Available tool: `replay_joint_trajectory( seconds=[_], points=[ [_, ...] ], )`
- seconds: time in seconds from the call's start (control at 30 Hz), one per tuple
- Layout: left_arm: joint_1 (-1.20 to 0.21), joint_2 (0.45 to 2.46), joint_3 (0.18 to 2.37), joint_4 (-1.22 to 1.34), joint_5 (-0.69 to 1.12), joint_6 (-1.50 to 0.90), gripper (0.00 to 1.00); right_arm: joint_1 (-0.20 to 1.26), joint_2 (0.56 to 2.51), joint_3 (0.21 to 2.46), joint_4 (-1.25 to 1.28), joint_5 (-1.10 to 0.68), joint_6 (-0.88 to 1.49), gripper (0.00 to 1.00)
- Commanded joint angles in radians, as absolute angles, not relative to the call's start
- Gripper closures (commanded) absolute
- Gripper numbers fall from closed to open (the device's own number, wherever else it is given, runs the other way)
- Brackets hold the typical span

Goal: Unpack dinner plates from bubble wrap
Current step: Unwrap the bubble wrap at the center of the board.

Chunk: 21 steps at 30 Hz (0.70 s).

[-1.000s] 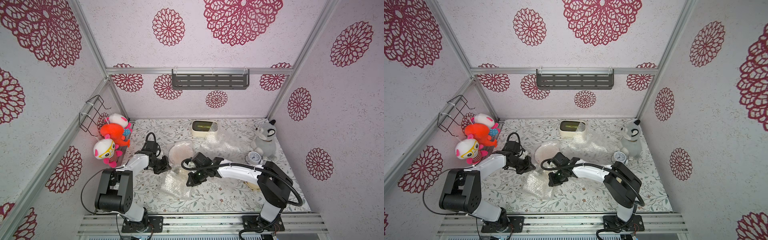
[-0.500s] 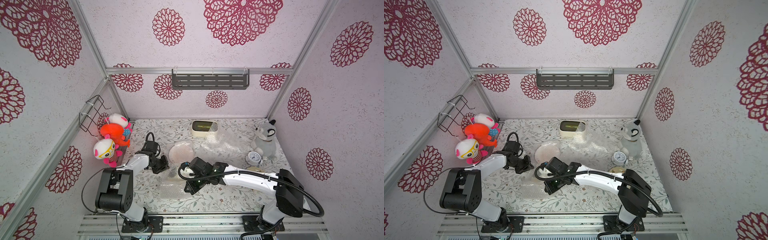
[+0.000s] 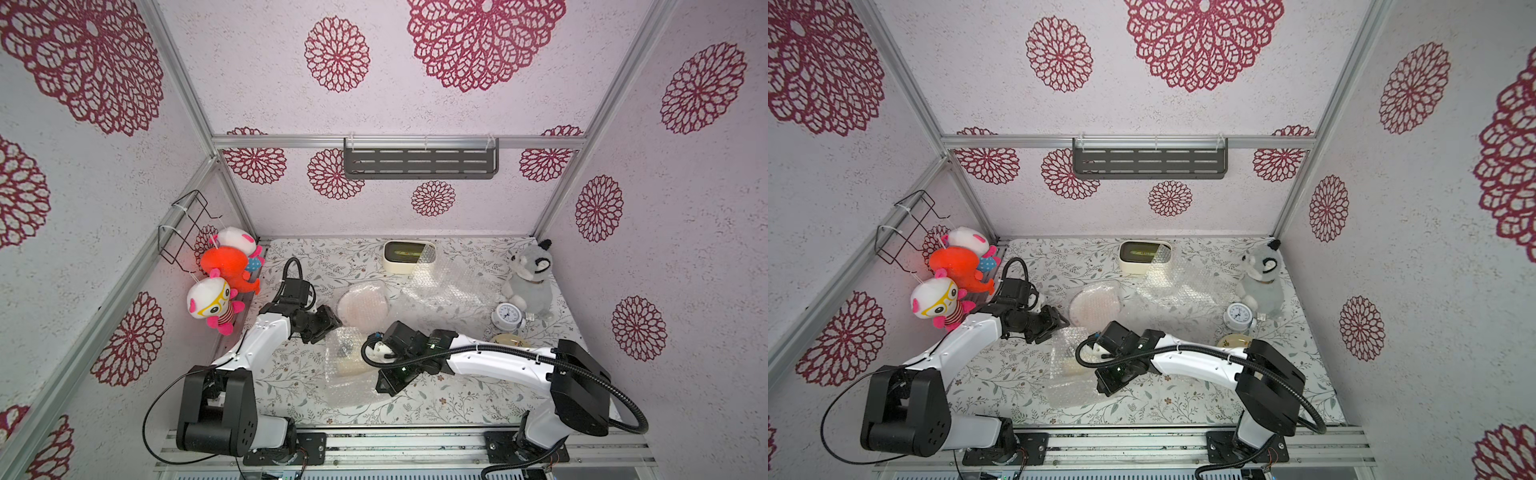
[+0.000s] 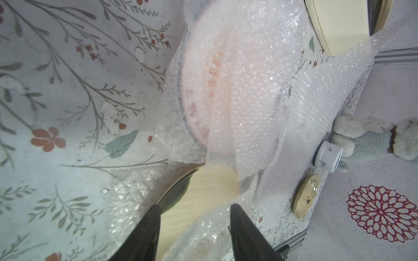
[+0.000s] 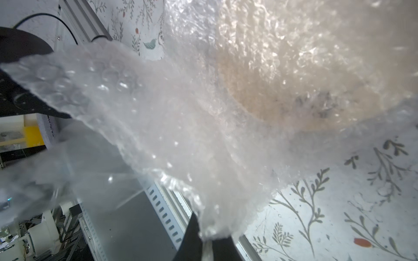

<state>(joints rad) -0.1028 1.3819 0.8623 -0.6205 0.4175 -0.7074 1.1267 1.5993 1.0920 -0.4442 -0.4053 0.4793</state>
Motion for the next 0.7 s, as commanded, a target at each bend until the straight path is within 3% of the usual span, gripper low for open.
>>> replay_joint_trajectory(
  seconds=[0.0, 0.1, 0.23, 0.33, 0.5, 0.6, 0.67],
  points=[
    [-0.1, 1.299, 0.834, -0.684, 0.427, -0.75, 0.47, 1.129, 1.557, 1.097, -0.456, -0.43, 0.454, 0.9],
    [-0.1, 1.192, 0.795, -0.748, 0.414, -0.808, 0.45, 1.129, 1.565, 1.096, -0.459, -0.448, 0.447, 0.82],
    [-0.117, 1.087, 0.719, -0.787, 0.415, -0.898, 0.44, 1.125, 1.564, 1.076, -0.457, -0.44, 0.442, 0.82],
    [-0.126, 1.058, 0.672, -0.791, 0.382, -0.92, 0.36, 1.107, 1.606, 1.093, -0.507, -0.384, 0.443, 0.85],
    [-0.129, 1.115, 0.631, -0.692, 0.399, -0.93, 0.35, 1.076, 1.687, 1.11, -0.538, -0.338, 0.456, 0.92],
    [-0.131, 1.172, 0.626, -0.617, 0.415, -0.923, 0.4, 1.065, 1.733, 1.126, -0.522, -0.33, 0.453, 0.94],
    [-0.141, 1.207, 0.624, -0.565, 0.434, -0.919, 0.51, 1.06, 1.767, 1.142, -0.508, -0.321, 0.451, 0.96]
  ],
)
